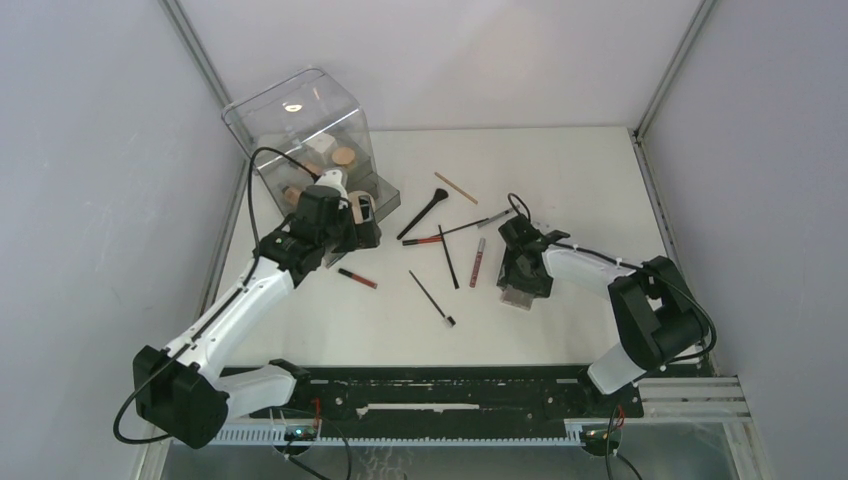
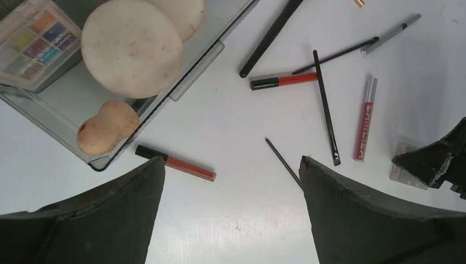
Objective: Organize the makeup
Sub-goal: Pick up the makeup from the center of the board, then place the makeup in the drawer.
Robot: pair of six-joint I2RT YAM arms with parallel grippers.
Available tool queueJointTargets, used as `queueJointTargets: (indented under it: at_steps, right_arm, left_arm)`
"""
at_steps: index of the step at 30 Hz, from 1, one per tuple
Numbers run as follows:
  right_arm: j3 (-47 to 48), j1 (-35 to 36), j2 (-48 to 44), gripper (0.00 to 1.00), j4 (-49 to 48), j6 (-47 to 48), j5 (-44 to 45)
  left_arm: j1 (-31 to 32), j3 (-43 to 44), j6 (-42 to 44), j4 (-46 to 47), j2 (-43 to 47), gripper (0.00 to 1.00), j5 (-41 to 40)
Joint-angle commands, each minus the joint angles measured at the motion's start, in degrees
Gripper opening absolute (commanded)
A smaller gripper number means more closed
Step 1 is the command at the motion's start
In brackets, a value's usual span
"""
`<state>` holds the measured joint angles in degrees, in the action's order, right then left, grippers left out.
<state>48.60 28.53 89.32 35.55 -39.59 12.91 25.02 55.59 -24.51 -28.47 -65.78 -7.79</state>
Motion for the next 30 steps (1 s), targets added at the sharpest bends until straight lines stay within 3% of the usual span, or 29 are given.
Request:
queueJointTargets:
  at_steps: [1,4,7,11,16,23,30]
  right_arm:
    - [-0.08,0.91,-3.95,0.59,-2.19,1.21,-4.19]
    - [-0.08,0.96,-8.36,0.59,-3.73,0.99,-6.03]
    - [0.19,0.40,-12.33,0.60,-5.72,-1.65,-10.46]
    - [0.13,-0.72,-16.15,0.62,-8.22,-11.76,-14.07]
    - [0.01,0.41,-16.84,0.63,-13.99,-20.28,-20.14]
    - [0.61,1.66,-14.60,0.62,-17.52,-22.79,-24.50]
    - [0.62,1.88,-15.26,0.61,-18.14,-22.35,-24.69]
  left_arm:
    - [0.30,0.60,-0.05,-1.74,-1.72,0.95,3.53]
    - [0.53,-1.31,-0.17,-0.49,-3.53,0.95,12.75]
    - [2.30,-7.14,-3.27,10.03,-1.35,0.97,21.48]
    - [5.10,-14.13,-8.52,24.77,-1.60,1.00,27.00]
    - [10.15,-11.75,-7.13,27.68,-6.21,1.00,28.20]
    - [13.33,-8.87,-9.68,31.50,-11.04,0.98,32.06]
    - [13.66,-6.73,-16.49,37.41,-15.87,0.90,36.44]
